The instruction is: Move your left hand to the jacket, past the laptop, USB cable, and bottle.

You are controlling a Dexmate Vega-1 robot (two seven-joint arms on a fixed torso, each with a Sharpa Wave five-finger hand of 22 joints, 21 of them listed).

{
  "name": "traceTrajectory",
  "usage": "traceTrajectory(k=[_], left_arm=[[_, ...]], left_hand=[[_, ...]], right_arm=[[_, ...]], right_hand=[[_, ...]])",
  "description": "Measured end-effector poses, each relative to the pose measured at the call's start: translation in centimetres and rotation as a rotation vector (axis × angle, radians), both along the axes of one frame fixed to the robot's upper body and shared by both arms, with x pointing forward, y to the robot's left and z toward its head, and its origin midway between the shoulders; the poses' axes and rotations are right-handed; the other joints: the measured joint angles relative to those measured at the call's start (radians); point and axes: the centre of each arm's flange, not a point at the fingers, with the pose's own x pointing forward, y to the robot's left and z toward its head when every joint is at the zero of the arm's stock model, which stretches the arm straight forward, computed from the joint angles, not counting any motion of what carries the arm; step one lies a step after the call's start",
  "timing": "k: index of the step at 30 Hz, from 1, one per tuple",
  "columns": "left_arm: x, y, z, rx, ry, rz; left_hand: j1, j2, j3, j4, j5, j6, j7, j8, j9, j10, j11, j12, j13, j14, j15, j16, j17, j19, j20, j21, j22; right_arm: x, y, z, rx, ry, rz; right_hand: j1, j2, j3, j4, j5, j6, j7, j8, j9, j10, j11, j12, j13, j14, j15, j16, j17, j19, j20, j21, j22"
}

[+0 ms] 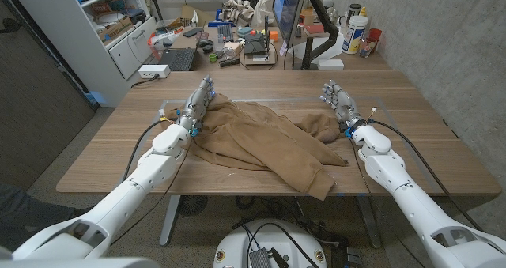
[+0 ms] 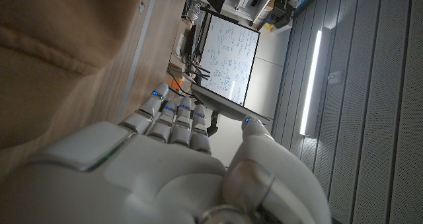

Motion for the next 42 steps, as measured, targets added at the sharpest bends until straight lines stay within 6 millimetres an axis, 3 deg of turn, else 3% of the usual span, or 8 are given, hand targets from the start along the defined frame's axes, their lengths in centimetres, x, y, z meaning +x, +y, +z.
traceTrajectory(k=[42], left_arm=[[-2.5,0.1,2.7,0.047,-0.088,-0.027]], left_hand=[[0.018,0.018,0.0,0.0,0.003,0.008,0.0,0.0,0.0,0.009,-0.002,0.0,0.0,0.0,0.0,0.0,0.0,-0.009,-0.002,0.0,0.0]], right_arm=[[0.1,-0.6,0.4,0.021,-0.025,-0.012]], right_hand=[[0.0,0.0,0.005,-0.011,0.0,0.011,-0.011,0.0,0.0,0.011,0.0,0.0,0.0,0.005,-0.006,0.0,0.0,0.004,-0.004,-0.015,0.0]])
